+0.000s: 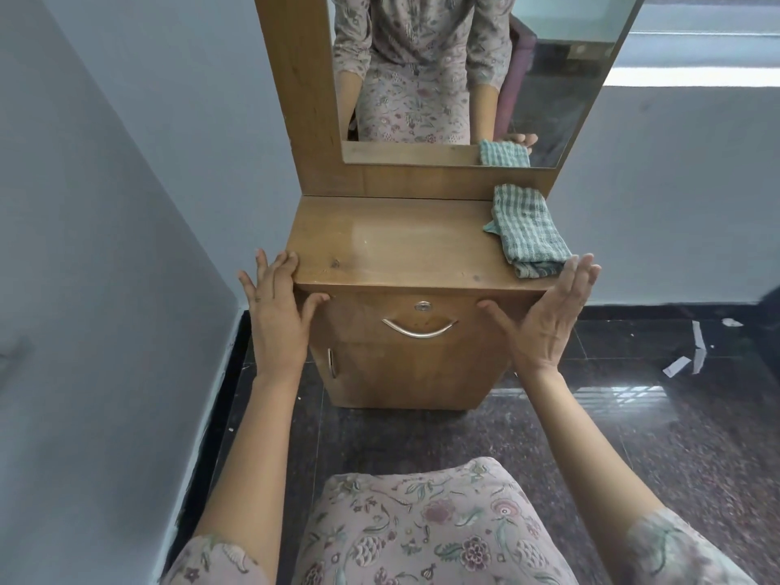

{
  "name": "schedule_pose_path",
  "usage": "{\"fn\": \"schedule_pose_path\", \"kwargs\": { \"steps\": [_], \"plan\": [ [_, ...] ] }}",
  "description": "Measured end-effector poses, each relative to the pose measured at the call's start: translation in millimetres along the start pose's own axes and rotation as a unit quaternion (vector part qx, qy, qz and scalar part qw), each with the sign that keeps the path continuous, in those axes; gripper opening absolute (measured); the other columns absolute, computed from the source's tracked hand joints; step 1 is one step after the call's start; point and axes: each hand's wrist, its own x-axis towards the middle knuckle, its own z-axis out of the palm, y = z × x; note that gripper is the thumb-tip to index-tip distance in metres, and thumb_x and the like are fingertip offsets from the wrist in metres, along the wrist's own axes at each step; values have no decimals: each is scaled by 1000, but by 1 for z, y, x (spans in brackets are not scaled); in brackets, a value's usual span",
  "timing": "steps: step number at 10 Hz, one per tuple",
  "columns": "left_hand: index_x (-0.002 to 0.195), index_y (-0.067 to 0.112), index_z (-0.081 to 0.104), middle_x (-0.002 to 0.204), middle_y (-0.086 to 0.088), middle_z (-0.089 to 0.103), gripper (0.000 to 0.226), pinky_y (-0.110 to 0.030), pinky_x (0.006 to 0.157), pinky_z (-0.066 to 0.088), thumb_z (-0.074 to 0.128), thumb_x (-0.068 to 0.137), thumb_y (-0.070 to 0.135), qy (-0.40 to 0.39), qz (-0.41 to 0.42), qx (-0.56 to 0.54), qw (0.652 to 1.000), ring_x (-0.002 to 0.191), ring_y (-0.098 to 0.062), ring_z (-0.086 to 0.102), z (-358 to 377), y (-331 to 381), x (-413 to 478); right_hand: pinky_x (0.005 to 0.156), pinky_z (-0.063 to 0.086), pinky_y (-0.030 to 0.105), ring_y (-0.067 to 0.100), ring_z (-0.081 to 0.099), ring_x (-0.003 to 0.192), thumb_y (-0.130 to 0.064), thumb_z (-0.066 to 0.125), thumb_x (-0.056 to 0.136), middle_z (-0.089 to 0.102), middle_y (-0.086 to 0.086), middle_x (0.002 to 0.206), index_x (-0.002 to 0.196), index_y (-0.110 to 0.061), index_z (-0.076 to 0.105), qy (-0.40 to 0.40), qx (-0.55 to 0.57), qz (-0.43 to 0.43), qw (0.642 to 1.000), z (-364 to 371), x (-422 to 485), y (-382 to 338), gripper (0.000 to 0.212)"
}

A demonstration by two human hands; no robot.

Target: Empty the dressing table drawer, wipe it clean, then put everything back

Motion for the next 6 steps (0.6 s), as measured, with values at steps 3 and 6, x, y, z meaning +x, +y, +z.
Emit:
{"fn": "schedule_pose_path", "kwargs": {
  "steps": [3,6],
  "plan": [
    [112,-4,56,122,-22,59,35,-50,115,3,70,81,6,-8,3,84,996,137,-42,34,-2,6,3,119,15,46,39,12,142,-85,42,68,22,27,150,144,-1,14,6,-61,33,998,0,-3,-11,116],
    [136,-1,41,145,-21,38,57,-51,118,7,66,86,9,-96,-61,139,984,143,-40,19,-23,38,1,119,-2,43,35,-6,146,-73,54,71,0,25,156,148,4,5,-64,-33,-6,997,-21,-20,-28,119]
  ]
}}
